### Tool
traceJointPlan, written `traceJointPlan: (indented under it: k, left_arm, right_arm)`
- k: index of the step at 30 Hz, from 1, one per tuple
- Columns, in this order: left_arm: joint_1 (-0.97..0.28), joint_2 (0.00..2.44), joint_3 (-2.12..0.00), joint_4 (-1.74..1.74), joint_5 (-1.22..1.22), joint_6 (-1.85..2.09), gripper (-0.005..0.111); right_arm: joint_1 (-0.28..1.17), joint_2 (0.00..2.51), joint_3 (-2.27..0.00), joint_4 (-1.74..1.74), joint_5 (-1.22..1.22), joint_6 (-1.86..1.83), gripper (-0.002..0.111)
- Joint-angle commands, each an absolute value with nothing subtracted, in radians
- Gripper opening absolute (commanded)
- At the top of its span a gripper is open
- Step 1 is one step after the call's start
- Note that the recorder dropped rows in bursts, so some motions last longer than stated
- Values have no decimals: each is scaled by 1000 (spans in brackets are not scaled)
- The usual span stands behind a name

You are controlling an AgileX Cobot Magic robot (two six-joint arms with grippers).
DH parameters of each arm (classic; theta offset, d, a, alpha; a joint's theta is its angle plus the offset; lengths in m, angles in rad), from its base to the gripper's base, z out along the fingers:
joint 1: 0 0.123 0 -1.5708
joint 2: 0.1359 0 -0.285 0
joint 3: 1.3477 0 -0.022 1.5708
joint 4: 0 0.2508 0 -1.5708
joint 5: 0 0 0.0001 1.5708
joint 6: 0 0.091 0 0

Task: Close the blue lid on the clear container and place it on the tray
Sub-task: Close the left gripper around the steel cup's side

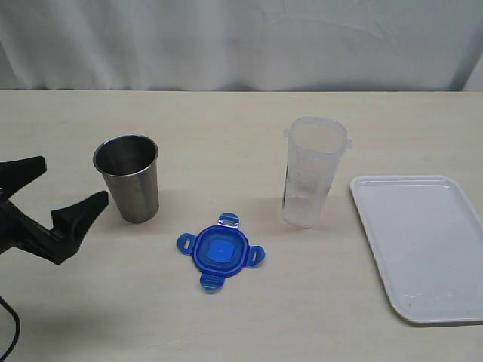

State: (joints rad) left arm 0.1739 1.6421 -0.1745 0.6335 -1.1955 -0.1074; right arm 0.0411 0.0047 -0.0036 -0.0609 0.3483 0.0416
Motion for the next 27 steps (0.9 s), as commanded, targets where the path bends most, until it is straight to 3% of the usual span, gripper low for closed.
traceJointPlan:
  k: [1, 27]
  left_arm:
    - [174, 1741, -238, 702, -1221, -101, 102]
    - [174, 2100, -545, 819, -1221, -136, 102]
  right_arm:
    - [38, 0, 0, -59, 345, 42, 4]
    - [38, 0, 0, -59, 345, 42, 4]
